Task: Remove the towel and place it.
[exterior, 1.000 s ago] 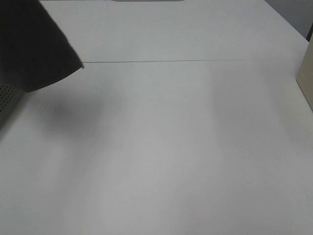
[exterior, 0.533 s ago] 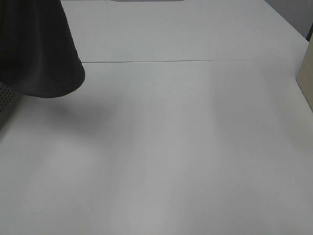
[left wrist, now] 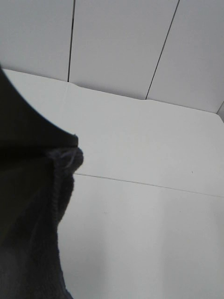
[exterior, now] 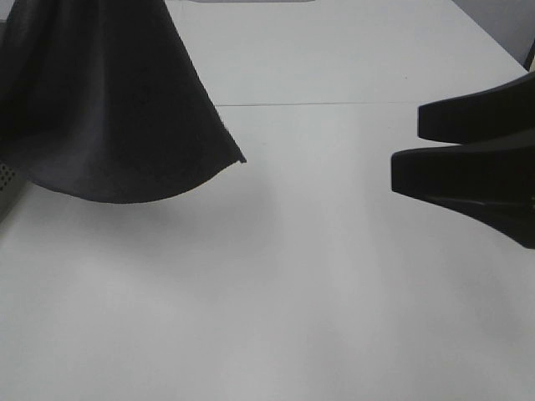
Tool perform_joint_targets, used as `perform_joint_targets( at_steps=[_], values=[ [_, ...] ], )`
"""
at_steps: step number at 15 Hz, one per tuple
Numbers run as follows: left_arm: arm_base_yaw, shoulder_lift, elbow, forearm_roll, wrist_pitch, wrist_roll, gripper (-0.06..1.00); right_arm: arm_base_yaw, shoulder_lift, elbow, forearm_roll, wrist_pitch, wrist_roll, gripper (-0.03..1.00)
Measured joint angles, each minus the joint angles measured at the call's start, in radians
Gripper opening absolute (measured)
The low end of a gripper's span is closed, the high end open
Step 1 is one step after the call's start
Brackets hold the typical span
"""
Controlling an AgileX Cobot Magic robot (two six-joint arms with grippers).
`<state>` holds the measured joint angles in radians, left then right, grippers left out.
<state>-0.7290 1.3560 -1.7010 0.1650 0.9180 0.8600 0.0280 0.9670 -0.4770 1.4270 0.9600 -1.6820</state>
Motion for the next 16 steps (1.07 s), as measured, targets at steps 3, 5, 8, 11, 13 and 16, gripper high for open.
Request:
perform_joint_targets(
  at_steps=[3, 5, 8, 11, 13, 16],
  values=[
    [0.000, 0.000, 0.000, -0.022, -0.008, 0.063, 0.00, 0.010, 0.254, -0.026, 0.194, 0.143, -0.287, 0.76],
    [0.000, 0.000, 0.000, -0.026, -0.024, 0.086, 0.00, 0.081, 0.411, -0.127, 0.221, 0.158, -0.339, 0.76],
    [0.000, 0.000, 0.000, -0.041, -0.045, 0.094, 0.00, 0.224, 0.588, -0.316, 0.197, 0.107, -0.306, 0.76],
    [0.000, 0.001, 0.000, -0.067, -0.065, 0.176, 0.00, 0.289, 0.720, -0.480, 0.083, 0.109, -0.237, 0.76],
    [0.000, 0.005, 0.000, -0.086, -0.069, 0.237, 0.00, 0.329, 0.782, -0.568, 0.016, 0.120, -0.213, 0.76],
    [0.000, 0.020, 0.000, -0.097, -0.089, 0.268, 0.00, 0.352, 0.826, -0.654, 0.004, 0.140, -0.204, 0.76]
  ],
)
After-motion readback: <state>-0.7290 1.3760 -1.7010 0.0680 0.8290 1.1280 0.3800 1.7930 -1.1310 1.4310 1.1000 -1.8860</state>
